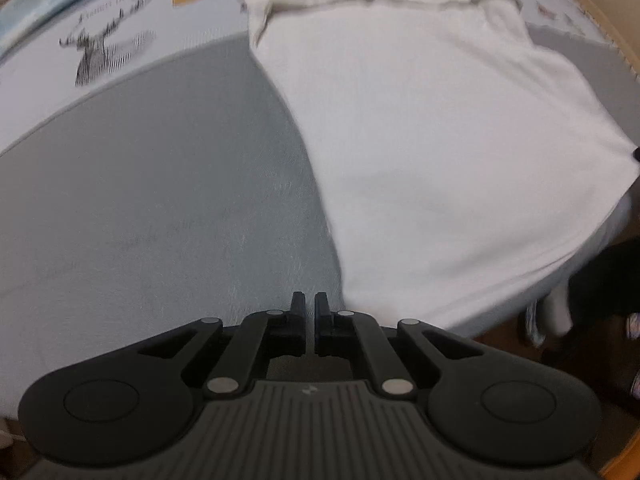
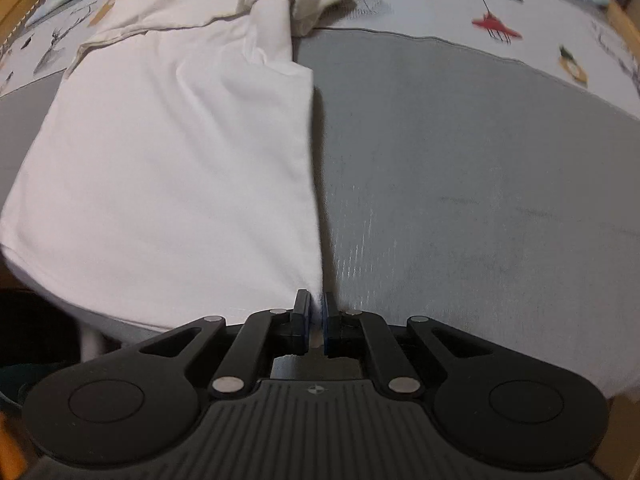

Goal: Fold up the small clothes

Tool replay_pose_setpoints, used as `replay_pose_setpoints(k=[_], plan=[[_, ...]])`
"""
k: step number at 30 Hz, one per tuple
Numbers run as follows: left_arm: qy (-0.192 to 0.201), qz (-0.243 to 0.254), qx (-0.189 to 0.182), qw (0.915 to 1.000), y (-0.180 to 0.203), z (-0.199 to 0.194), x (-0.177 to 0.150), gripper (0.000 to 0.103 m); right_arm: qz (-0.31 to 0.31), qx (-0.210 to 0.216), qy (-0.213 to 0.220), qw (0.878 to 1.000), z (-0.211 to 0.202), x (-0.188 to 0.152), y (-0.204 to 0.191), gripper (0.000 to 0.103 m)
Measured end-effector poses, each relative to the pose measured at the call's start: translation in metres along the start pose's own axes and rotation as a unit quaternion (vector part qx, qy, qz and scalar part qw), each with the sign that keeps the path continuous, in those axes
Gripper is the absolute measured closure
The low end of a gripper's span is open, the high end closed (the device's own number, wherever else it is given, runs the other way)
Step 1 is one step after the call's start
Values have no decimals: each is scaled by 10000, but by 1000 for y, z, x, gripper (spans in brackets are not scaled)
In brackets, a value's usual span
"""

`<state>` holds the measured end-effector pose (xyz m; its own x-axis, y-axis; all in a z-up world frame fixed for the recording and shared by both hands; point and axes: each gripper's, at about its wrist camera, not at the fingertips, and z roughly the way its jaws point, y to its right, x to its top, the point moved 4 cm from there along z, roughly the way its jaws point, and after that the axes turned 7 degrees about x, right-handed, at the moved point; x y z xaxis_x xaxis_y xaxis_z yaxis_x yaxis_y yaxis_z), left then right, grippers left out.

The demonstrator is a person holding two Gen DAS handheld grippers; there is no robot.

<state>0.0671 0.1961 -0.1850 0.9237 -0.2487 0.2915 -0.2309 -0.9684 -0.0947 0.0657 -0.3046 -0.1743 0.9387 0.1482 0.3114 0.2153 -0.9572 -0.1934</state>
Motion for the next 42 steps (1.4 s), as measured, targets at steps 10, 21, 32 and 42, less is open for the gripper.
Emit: replay_pose_setpoints(k=[10, 21, 32, 42], plan=[[-446, 909, 21, 9949, 54, 37, 16, 86, -623, -297, -408, 9968, 42, 0, -24, 92], [2034, -1480, 602, 9660, 13, -82, 184, 59, -389, 67, 2105, 9768, -30, 108, -49, 87], [2266, -2128, 978, 9454, -3, -54, 244, 62, 1653, 1098, 1887, 9618, 55, 202, -27, 87], [2377, -1597, 238, 9578, 28, -23, 263, 55, 2919, 580, 2129, 9306, 91, 225, 10, 102]])
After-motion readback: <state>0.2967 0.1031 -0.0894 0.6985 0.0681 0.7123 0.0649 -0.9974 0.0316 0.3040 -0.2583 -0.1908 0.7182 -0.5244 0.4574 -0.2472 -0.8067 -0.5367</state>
